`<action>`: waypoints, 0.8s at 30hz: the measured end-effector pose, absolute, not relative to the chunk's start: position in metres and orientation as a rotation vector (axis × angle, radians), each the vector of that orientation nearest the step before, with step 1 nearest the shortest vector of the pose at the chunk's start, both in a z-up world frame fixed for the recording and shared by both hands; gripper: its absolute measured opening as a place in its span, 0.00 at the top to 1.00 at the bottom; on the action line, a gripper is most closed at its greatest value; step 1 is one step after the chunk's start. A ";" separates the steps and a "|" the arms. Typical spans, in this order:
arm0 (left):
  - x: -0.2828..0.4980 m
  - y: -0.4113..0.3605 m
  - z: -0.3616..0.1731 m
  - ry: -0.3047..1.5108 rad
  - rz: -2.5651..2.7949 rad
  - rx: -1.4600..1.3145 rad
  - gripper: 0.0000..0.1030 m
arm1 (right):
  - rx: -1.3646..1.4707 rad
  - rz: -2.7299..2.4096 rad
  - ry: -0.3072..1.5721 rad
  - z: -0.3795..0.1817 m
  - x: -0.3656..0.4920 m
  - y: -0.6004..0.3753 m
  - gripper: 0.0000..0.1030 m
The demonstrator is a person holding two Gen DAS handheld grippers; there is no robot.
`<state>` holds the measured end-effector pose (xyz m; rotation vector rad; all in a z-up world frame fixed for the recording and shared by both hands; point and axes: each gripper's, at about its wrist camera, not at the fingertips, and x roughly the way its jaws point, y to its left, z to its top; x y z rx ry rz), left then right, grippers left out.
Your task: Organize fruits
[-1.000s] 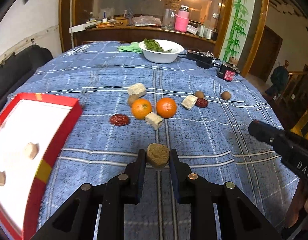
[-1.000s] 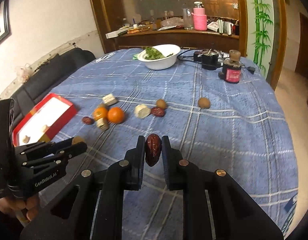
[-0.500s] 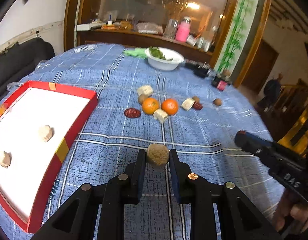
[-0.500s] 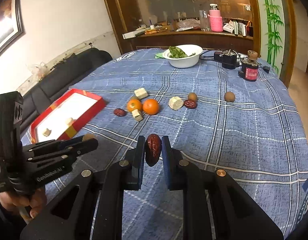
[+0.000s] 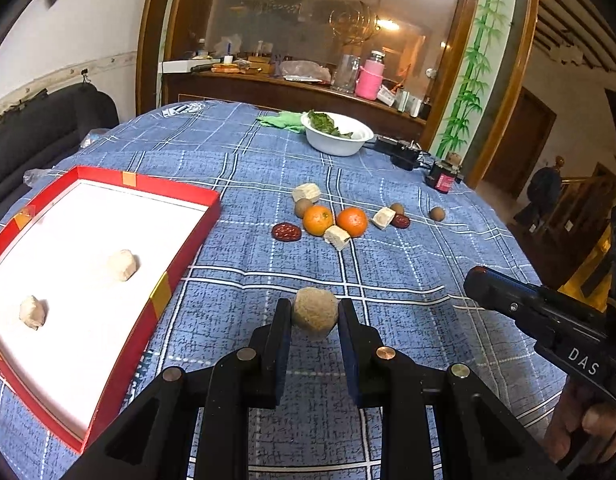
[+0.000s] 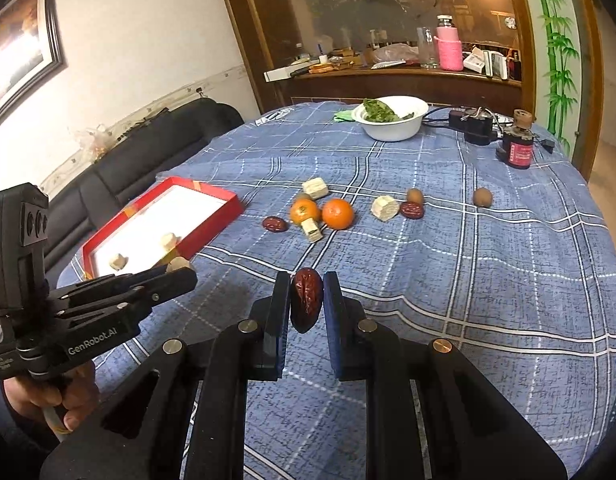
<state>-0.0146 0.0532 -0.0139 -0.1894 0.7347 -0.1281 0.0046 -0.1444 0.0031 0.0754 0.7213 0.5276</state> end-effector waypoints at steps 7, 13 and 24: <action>-0.017 0.063 -0.015 0.747 -0.068 -0.192 0.78 | 0.070 0.560 0.726 0.003 0.000 -0.133 0.85; -0.020 0.077 -0.013 0.749 -0.011 -0.203 0.78 | 0.053 0.597 0.722 0.006 -0.002 -0.118 0.85; -0.031 0.115 -0.008 0.726 0.077 -0.260 0.78 | 0.013 0.663 0.721 0.010 -0.006 -0.080 0.85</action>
